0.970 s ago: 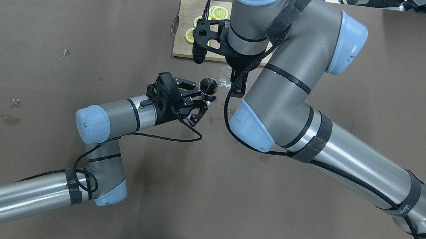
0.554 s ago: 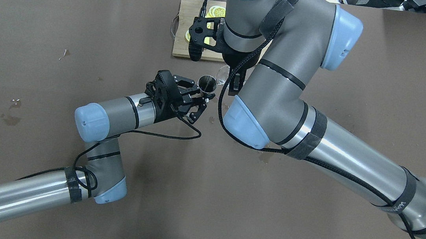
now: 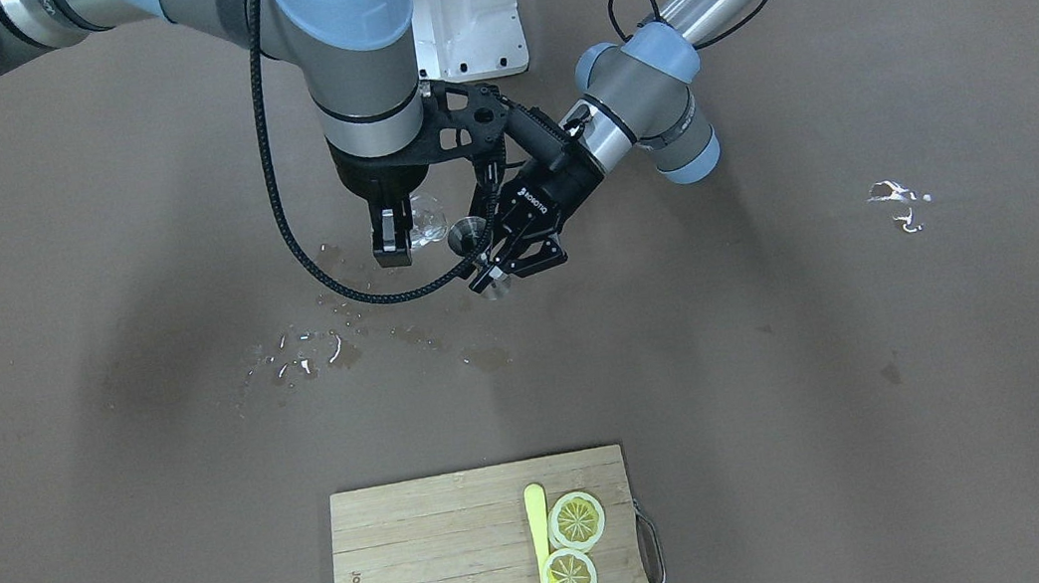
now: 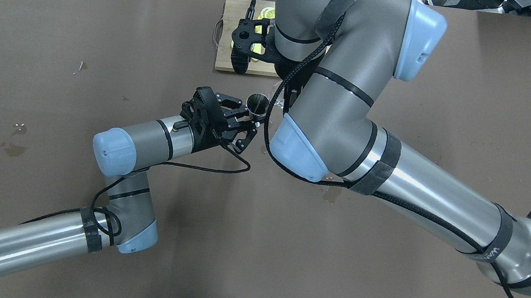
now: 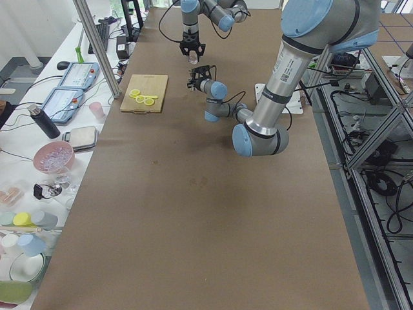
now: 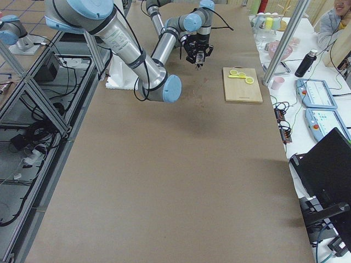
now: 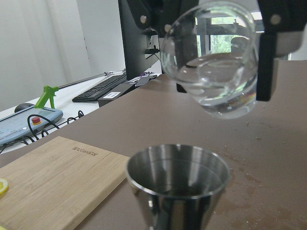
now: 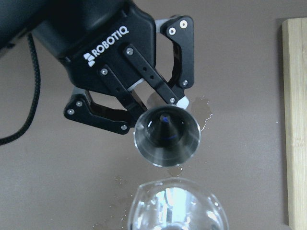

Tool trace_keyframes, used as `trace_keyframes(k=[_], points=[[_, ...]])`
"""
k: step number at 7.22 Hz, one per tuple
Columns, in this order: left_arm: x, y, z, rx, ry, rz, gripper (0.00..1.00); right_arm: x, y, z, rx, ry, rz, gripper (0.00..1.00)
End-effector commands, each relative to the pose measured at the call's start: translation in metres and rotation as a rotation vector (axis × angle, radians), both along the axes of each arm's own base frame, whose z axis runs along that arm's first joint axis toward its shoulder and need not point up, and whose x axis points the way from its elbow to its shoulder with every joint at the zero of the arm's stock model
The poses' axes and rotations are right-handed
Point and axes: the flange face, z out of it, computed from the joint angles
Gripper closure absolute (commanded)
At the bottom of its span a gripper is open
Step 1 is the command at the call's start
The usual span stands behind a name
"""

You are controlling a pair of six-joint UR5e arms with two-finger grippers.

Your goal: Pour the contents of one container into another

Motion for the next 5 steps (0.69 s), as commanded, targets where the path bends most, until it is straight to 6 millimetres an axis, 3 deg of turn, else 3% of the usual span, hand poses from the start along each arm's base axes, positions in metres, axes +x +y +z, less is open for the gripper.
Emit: trace_keyframes(k=[1,5], points=[[0.0,0.0002,0.0011,0.0,-0.002,0.003,1.0,-0.0069,-0.003,-0.0046,-0.009,0.011,-0.003,1.0],[0.0,0.0,0.0,0.0,0.0,0.001,1.0,-0.006,-0.0009,-0.0111,-0.033,0.04,-0.005,1.0]])
